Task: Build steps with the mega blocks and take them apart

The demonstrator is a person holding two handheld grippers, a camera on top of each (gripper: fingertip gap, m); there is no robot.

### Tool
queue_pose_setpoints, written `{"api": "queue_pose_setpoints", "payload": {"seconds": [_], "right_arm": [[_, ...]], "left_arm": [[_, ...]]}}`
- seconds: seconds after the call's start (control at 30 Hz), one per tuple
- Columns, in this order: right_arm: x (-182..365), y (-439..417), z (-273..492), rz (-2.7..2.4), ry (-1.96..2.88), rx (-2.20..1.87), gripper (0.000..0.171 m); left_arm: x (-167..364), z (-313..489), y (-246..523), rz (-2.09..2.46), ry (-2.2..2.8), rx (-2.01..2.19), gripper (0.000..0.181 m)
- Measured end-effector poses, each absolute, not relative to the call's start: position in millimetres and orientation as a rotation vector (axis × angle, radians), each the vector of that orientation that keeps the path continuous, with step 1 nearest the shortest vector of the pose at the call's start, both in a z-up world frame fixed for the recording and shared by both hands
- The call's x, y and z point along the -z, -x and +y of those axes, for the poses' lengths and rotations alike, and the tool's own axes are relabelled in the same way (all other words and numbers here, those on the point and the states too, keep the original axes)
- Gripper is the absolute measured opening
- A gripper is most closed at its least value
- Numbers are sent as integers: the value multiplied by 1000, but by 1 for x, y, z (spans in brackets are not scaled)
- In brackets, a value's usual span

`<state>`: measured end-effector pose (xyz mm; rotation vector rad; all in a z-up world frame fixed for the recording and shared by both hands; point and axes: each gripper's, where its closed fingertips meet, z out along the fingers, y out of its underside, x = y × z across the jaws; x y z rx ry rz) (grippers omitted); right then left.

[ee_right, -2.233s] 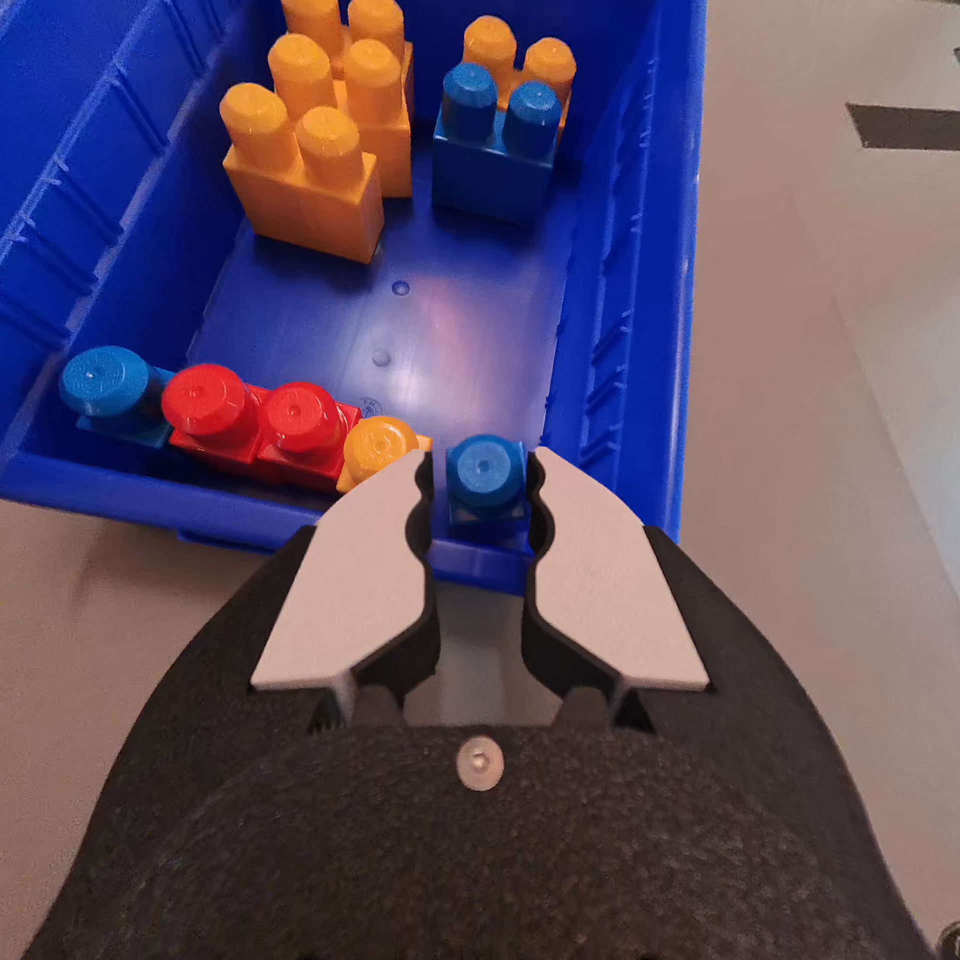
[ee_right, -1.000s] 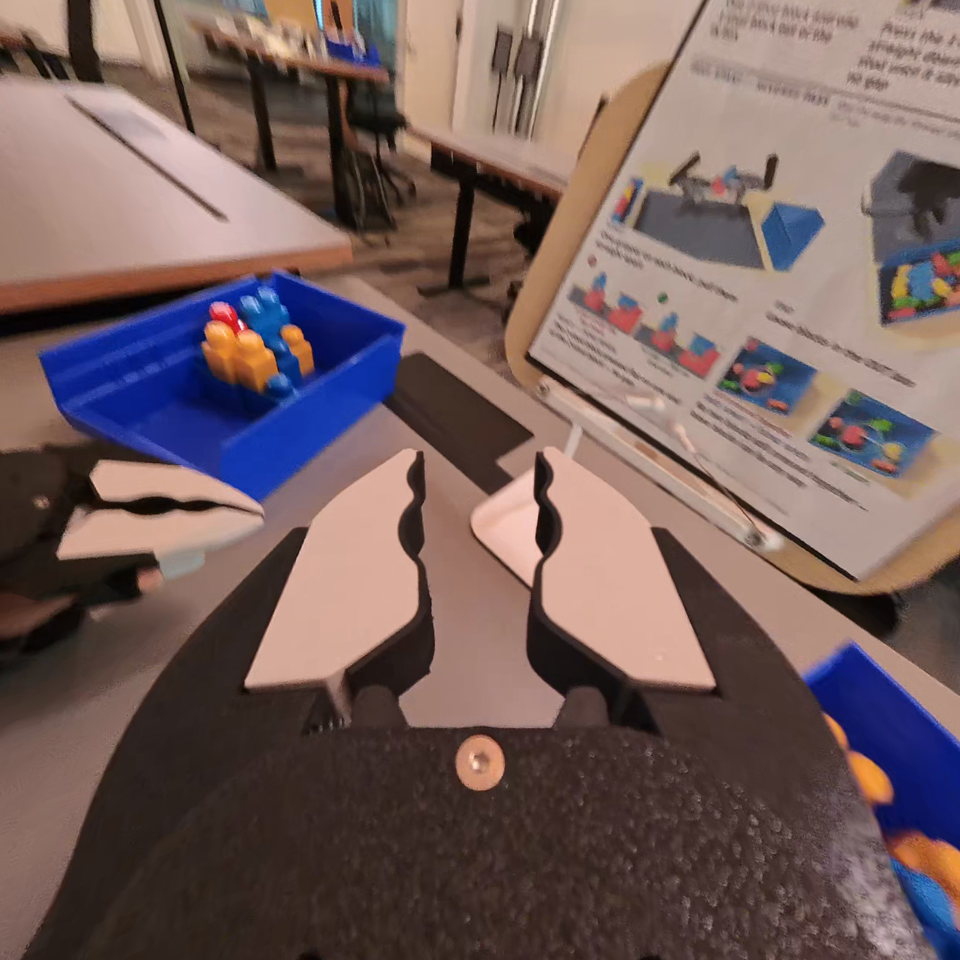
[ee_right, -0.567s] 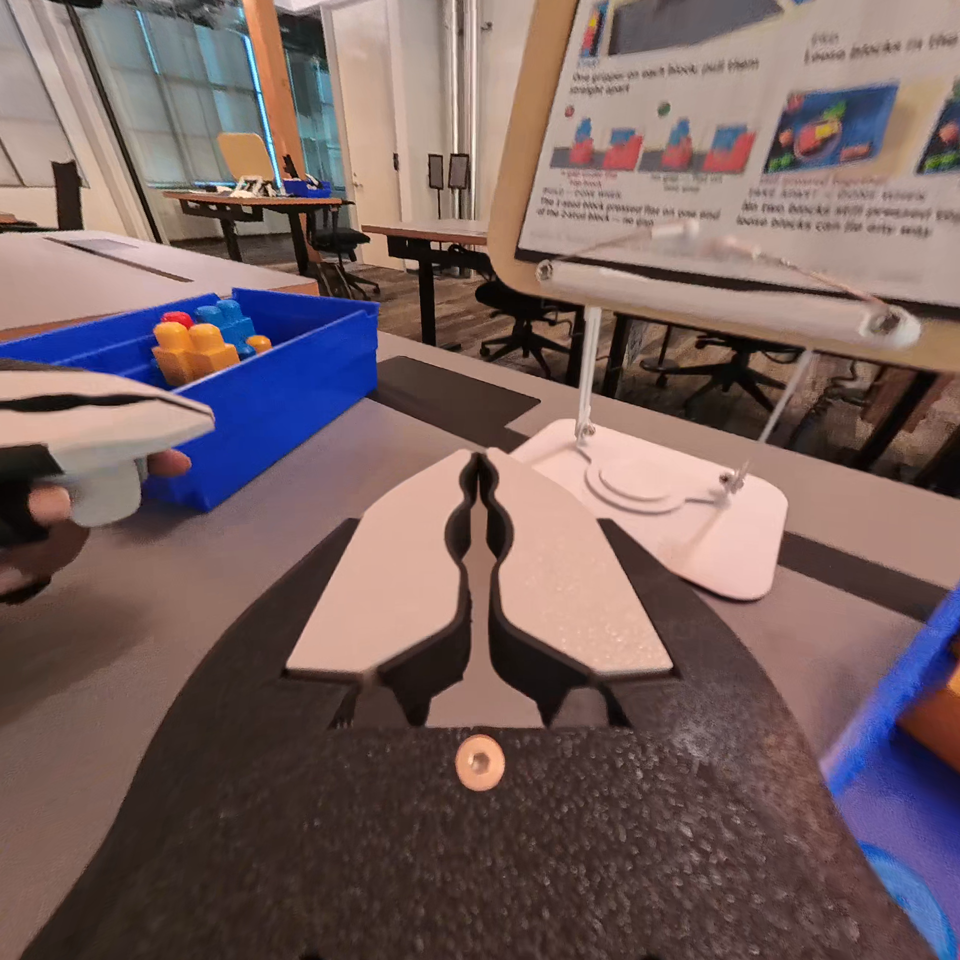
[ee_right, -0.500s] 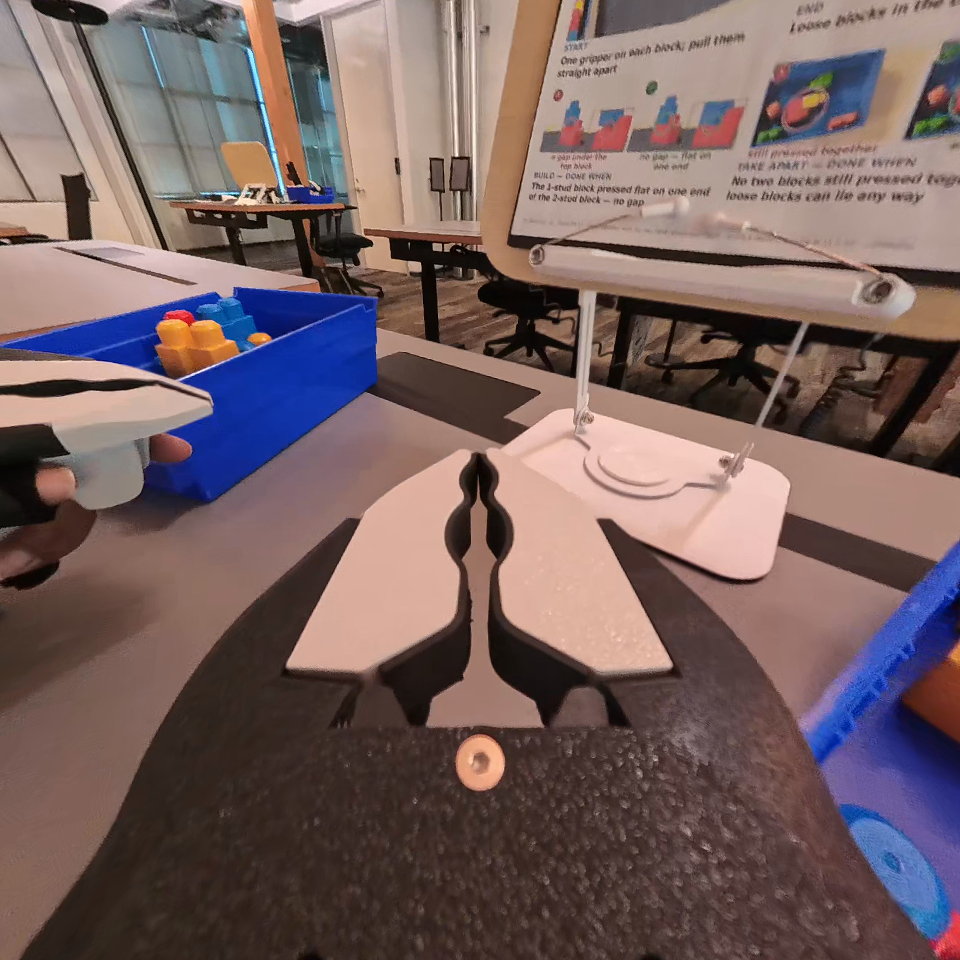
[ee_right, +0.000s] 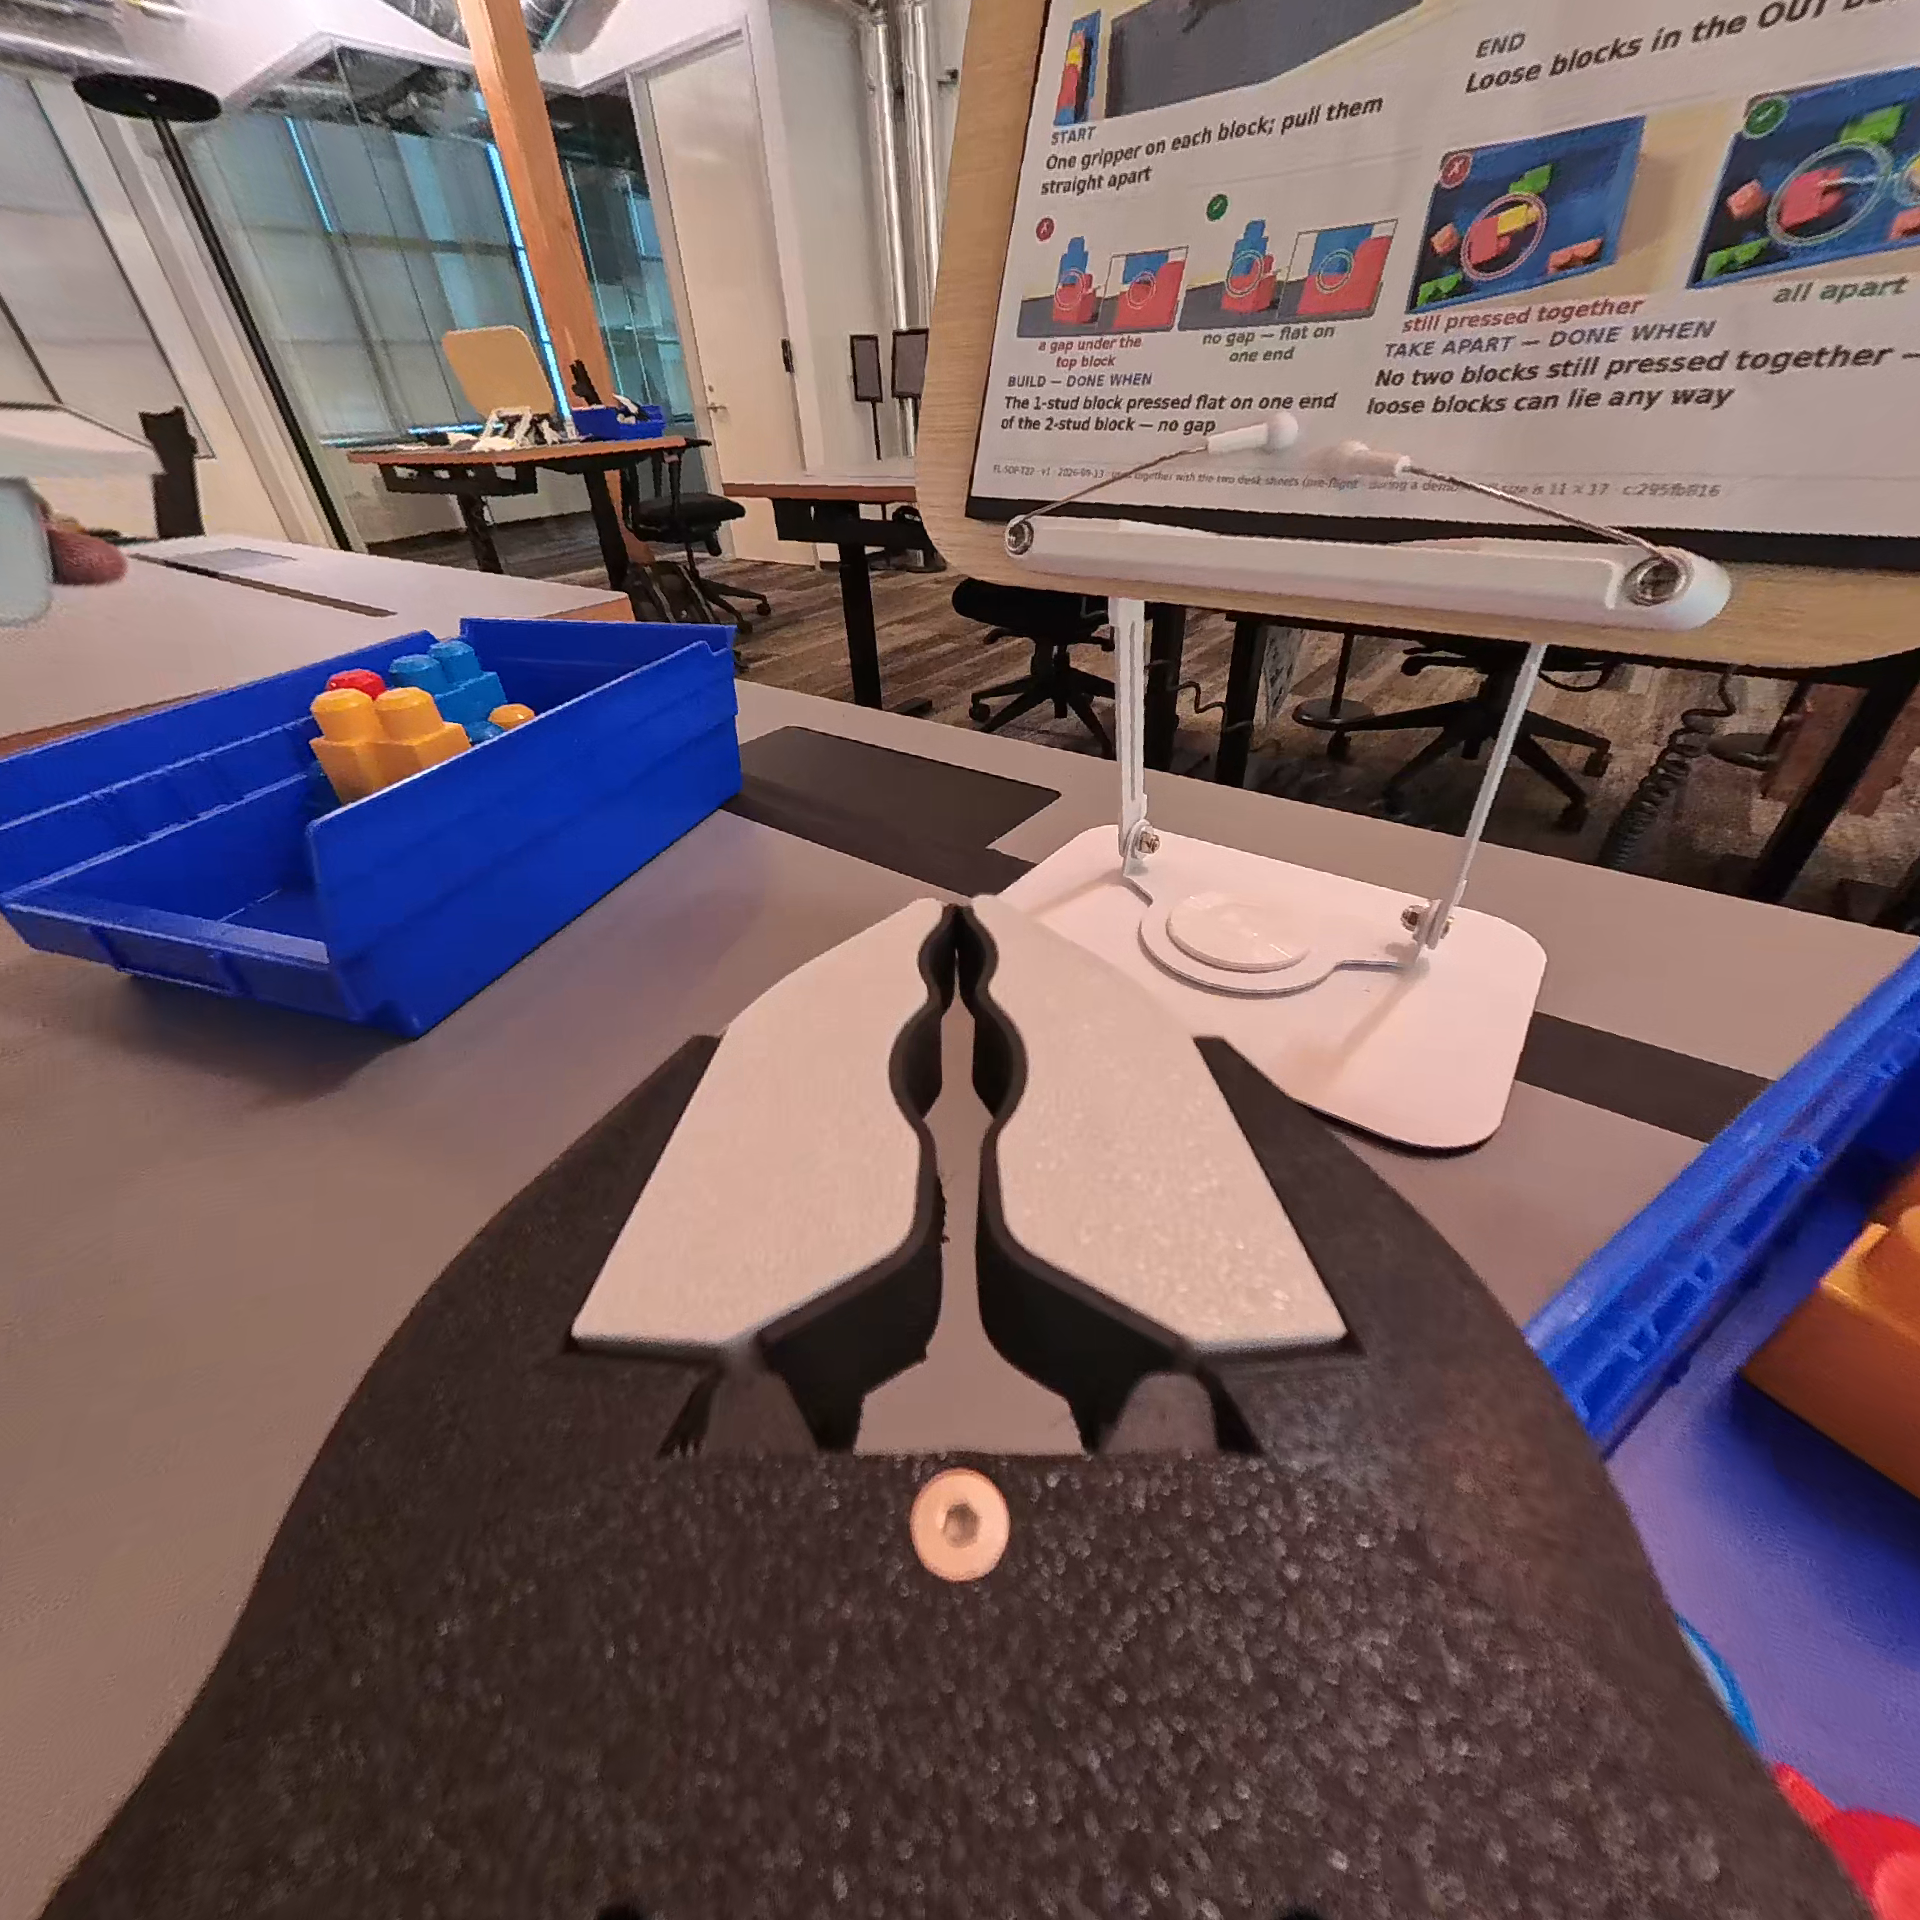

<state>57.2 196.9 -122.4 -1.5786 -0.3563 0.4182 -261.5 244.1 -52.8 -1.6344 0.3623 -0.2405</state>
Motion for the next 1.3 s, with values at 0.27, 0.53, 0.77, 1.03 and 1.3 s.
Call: {"api": "queue_pose_setpoints", "payload": {"seconds": [0.27,0.53,0.77,1.03,1.3], "right_arm": [[127,-59,200,-350,1594,-427,0],[131,-58,200,-364,1609,-436,0],[132,-58,200,-366,1616,-451,0],[133,-58,200,-373,1620,-456,0],[130,-55,198,-386,1604,-450,0]], "left_arm": [[121,286,354,395,2172,44,34],[177,293,365,481,2451,-99,39],[197,301,361,518,2524,-172,44],[199,299,356,536,2484,-258,42],[155,268,343,519,2310,-191,40]]}}
